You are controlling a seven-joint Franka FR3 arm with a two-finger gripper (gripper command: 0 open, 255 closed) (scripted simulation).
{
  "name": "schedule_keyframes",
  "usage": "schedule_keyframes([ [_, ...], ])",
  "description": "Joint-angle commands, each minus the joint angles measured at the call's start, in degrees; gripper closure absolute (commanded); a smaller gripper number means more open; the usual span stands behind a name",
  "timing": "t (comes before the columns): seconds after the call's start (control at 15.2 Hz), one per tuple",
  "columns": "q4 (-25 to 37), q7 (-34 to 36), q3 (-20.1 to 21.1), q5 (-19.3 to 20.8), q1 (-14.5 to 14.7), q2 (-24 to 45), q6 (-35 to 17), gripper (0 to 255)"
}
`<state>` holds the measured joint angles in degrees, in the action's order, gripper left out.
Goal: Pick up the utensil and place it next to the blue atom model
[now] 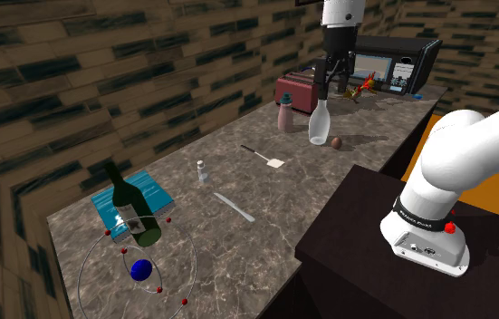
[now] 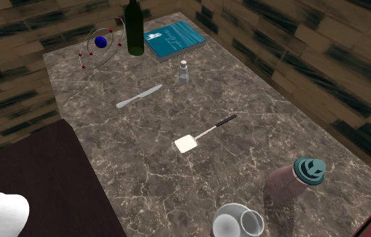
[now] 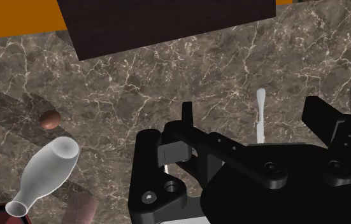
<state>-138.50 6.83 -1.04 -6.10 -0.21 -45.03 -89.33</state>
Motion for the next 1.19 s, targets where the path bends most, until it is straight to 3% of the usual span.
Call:
schedule_keyframes([
  [0.0,0.0,0.0,0.0,0.0,0.0,0.0,0.0,0],
  [0.59,-4.2,-3.7,-1.4,1.9,-0.8,13.2,-18.9,0],
  [1.12,-2.2,-6.7,-2.7,2.6,-1.4,29.3,-34.2,0],
])
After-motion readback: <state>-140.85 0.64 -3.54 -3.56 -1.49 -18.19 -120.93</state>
